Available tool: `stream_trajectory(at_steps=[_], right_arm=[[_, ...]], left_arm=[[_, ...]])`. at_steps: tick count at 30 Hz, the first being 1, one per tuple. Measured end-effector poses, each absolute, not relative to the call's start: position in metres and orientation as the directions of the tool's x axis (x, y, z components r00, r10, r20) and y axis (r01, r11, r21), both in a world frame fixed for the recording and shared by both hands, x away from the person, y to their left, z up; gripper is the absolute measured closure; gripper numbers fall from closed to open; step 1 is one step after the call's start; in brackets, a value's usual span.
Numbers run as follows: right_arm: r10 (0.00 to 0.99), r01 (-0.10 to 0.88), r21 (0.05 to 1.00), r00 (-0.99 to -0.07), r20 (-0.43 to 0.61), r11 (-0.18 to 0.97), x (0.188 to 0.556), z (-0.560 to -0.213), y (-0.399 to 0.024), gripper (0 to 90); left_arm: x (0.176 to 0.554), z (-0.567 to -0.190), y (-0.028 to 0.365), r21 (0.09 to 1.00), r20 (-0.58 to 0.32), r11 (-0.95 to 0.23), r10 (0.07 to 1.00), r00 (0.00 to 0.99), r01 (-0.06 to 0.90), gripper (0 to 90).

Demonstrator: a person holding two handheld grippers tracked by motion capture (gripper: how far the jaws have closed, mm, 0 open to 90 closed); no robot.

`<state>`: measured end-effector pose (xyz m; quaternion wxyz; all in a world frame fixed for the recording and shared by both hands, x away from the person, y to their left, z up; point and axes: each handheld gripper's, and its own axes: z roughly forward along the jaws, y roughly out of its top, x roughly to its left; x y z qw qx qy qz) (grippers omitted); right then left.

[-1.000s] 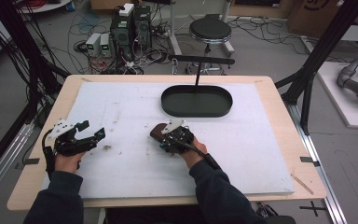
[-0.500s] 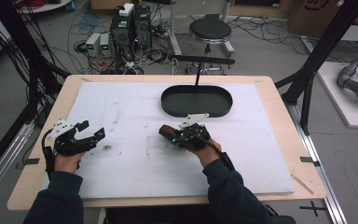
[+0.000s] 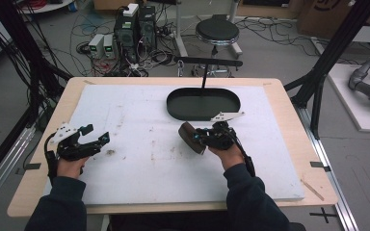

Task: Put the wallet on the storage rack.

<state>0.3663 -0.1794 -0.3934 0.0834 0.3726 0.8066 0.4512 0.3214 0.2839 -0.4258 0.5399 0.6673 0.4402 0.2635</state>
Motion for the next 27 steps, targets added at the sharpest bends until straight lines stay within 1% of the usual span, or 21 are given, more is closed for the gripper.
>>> stream_trajectory(at_steps=[2, 10, 21, 24, 26, 27], right_arm=[[0.687, 0.534, 0.789, -0.696, 0.208, 0.303, 0.3690, -0.3939, -0.1819, 71.3], [0.697, 0.513, 0.804, -0.694, 0.183, 0.300, 0.3714, -0.3941, -0.1798, 69.0], [0.703, 0.509, 0.812, -0.687, 0.182, 0.287, 0.3718, -0.3933, -0.1820, 62.2], [0.710, 0.517, 0.809, -0.678, 0.189, 0.279, 0.3716, -0.3932, -0.1819, 58.4], [0.717, 0.513, 0.812, -0.673, 0.181, 0.277, 0.3720, -0.3935, -0.1822, 52.3], [0.719, 0.517, 0.810, -0.671, 0.182, 0.277, 0.3719, -0.3933, -0.1826, 51.2]], left_arm=[[0.3214, -0.4258, 0.2838, 0.952, -0.123, -0.031, 0.872, 0.473, 0.304, 21.9], [0.3215, -0.4260, 0.2835, 0.952, -0.126, -0.028, 0.871, 0.475, 0.305, 21.9], [0.3214, -0.4259, 0.2828, 0.953, -0.123, -0.032, 0.869, 0.480, 0.302, 21.9], [0.3214, -0.4259, 0.2827, 0.952, -0.124, -0.032, 0.868, 0.481, 0.303, 21.9], [0.3214, -0.4259, 0.2828, 0.952, -0.124, -0.032, 0.868, 0.481, 0.303, 21.9], [0.3214, -0.4259, 0.2828, 0.953, -0.124, -0.032, 0.867, 0.483, 0.302, 21.9]])
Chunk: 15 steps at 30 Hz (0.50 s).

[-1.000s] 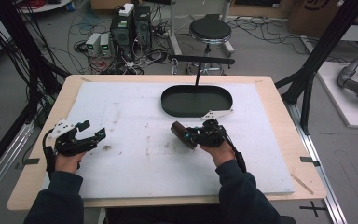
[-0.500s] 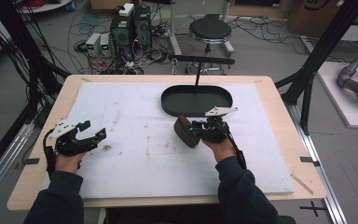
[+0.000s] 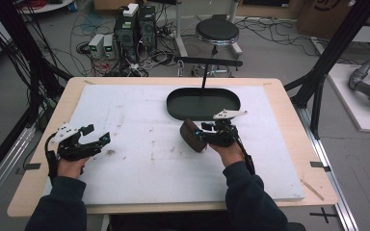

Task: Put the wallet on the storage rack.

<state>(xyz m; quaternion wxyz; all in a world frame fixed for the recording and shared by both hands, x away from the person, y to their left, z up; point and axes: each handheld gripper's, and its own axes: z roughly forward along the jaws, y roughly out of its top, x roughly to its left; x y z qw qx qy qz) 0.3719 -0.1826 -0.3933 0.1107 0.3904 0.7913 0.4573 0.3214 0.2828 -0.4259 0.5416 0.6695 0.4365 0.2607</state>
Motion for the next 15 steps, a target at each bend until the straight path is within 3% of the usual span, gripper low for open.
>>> stream_trajectory(at_steps=[10, 15], right_arm=[[0.701, 0.453, 0.826, -0.706, 0.102, 0.335, 0.367, -0.394, -0.175, 32.4], [0.683, 0.395, 0.818, -0.730, 0.003, 0.419, 0.363, -0.397, -0.162, 30.1]], left_arm=[[0.321, -0.426, 0.283, 0.953, -0.123, -0.033, 0.865, 0.486, 0.300, 21.9], [0.321, -0.426, 0.282, 0.953, -0.126, -0.031, 0.865, 0.486, 0.302, 21.9]])
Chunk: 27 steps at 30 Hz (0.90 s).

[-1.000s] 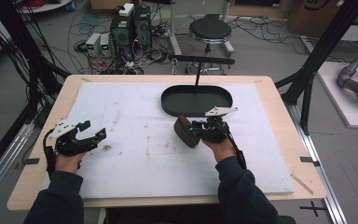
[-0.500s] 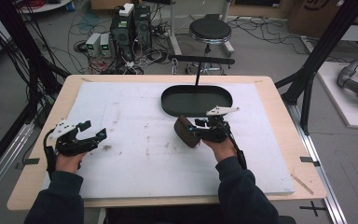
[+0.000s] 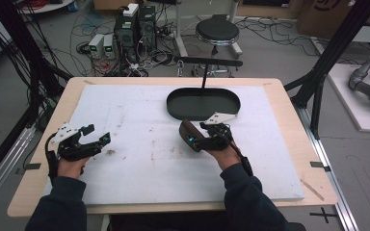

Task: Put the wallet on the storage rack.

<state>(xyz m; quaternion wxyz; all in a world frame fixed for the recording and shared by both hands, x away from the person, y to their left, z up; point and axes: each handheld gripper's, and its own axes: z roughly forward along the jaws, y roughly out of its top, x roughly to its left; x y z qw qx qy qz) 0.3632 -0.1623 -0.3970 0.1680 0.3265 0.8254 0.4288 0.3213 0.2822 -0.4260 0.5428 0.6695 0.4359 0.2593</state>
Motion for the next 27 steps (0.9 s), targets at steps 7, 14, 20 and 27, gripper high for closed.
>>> stream_trajectory(at_steps=[7, 14, 20, 27], right_arm=[[0.689, 0.426, 0.769, -0.725, -0.026, 0.477, 0.369, -0.408, -0.157, 42.5], [0.664, 0.419, 0.765, -0.748, -0.015, 0.490, 0.368, -0.404, -0.161, 63.6], [0.679, 0.410, 0.793, -0.735, -0.007, 0.451, 0.377, -0.391, -0.175, 63.9], [0.738, 0.444, 0.819, -0.674, 0.038, 0.364, 0.407, -0.371, -0.199, 63.9]], left_arm=[[0.321, -0.426, 0.281, 0.953, -0.119, -0.039, 0.862, 0.493, 0.299, 21.9], [0.321, -0.426, 0.281, 0.954, -0.117, -0.042, 0.861, 0.496, 0.298, 21.9], [0.321, -0.426, 0.280, 0.955, -0.111, -0.048, 0.858, 0.502, 0.293, 21.9], [0.321, -0.426, 0.279, 0.957, -0.109, -0.047, 0.856, 0.505, 0.286, 21.9]])
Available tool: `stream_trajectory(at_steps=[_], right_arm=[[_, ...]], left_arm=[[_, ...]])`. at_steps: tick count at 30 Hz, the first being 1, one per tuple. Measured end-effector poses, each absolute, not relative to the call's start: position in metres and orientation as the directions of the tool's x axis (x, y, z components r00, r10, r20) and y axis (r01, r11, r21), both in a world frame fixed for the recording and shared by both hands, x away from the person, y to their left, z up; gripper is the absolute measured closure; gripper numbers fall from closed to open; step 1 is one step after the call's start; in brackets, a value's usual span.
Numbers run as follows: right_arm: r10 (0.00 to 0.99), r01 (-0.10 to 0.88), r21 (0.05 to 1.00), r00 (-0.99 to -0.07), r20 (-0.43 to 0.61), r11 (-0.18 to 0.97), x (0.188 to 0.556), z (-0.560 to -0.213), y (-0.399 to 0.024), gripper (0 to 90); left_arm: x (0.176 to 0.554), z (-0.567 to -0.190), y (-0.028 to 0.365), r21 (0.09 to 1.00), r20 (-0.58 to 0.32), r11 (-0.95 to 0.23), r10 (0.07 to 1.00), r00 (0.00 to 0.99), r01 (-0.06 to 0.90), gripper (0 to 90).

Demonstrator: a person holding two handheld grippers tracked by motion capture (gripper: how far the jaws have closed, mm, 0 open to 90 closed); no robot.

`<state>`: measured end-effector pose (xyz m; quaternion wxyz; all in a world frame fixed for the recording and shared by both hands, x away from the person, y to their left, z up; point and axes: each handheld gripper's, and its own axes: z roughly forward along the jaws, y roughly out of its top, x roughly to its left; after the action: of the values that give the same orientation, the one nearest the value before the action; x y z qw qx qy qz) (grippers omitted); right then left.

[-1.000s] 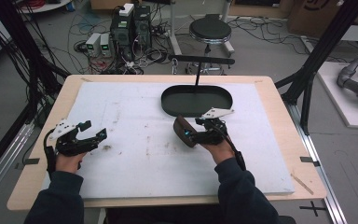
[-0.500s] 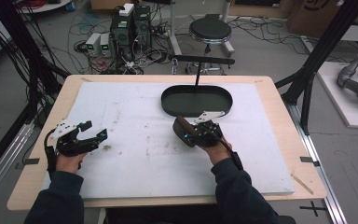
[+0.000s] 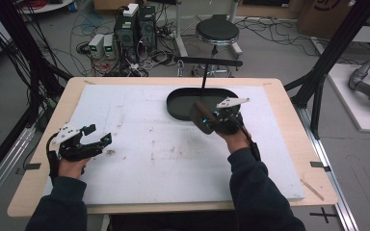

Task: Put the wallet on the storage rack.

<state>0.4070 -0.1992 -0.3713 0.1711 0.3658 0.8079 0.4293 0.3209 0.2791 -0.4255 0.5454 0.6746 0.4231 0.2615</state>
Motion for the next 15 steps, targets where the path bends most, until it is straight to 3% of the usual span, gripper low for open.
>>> stream_trajectory(at_steps=[6, 15], right_arm=[[0.793, 0.475, 0.824, -0.607, 0.054, 0.308, 0.442, -0.365, -0.216, 63.8], [0.846, 0.560, 0.815, -0.498, 0.189, 0.148, 0.486, -0.388, -0.223, 63.7]], left_arm=[[0.321, -0.426, 0.278, 0.957, -0.106, -0.051, 0.855, 0.508, 0.285, 21.9], [0.321, -0.425, 0.278, 0.957, -0.108, -0.050, 0.854, 0.510, 0.286, 21.9]])
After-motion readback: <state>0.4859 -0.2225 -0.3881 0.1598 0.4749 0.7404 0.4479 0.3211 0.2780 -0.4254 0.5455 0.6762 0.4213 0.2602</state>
